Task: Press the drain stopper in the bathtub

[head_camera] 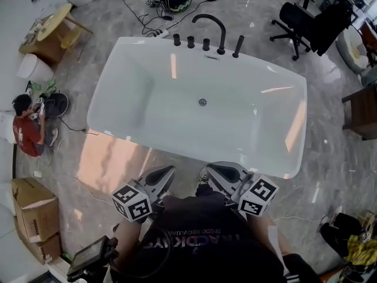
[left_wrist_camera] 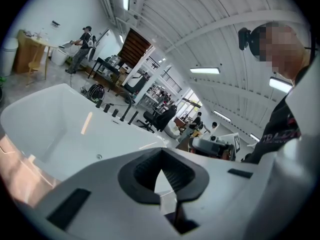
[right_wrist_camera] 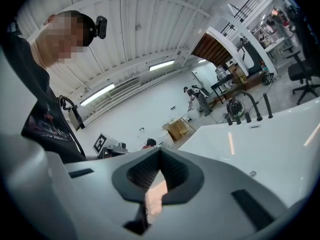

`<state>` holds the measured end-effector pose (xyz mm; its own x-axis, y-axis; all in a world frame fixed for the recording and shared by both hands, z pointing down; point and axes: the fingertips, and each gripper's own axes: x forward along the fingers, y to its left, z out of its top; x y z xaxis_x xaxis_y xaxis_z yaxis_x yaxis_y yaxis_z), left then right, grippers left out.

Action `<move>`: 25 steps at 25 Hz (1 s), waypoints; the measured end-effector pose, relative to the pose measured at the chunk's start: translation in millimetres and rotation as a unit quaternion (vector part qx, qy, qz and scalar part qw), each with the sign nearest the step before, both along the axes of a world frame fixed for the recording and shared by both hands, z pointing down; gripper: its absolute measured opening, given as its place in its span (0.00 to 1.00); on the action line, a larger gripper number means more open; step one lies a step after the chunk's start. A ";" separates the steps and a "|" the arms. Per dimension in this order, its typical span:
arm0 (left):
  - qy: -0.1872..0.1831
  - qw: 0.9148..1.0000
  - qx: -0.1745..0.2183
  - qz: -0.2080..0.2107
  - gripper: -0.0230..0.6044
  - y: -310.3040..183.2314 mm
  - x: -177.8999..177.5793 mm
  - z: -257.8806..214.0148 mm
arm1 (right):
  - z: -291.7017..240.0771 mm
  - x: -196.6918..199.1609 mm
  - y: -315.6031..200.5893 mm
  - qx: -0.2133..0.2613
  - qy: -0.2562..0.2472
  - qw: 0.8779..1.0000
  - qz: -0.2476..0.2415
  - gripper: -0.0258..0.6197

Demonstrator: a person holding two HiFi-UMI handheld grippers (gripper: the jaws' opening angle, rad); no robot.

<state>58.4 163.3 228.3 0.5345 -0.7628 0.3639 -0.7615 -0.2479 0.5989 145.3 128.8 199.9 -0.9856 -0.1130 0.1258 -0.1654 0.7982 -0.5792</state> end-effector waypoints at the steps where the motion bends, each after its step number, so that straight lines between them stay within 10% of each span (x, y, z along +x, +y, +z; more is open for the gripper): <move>1: 0.001 1.000 0.000 -0.004 0.05 -4.3 3.8 -0.9 | -0.6 3.9 -4.5 0.000 -0.001 1.000 -0.004 0.06; 25: -0.041 0.998 0.013 0.054 0.05 -49.9 -18.3 1.3 | 12.8 7.7 -47.8 0.015 0.015 0.996 0.086 0.06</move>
<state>40.1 113.4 229.7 0.5829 -0.7126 0.3904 -0.7758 -0.3453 0.5281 153.0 81.0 212.7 -0.9470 -0.2848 0.1488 -0.3187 0.7730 -0.5486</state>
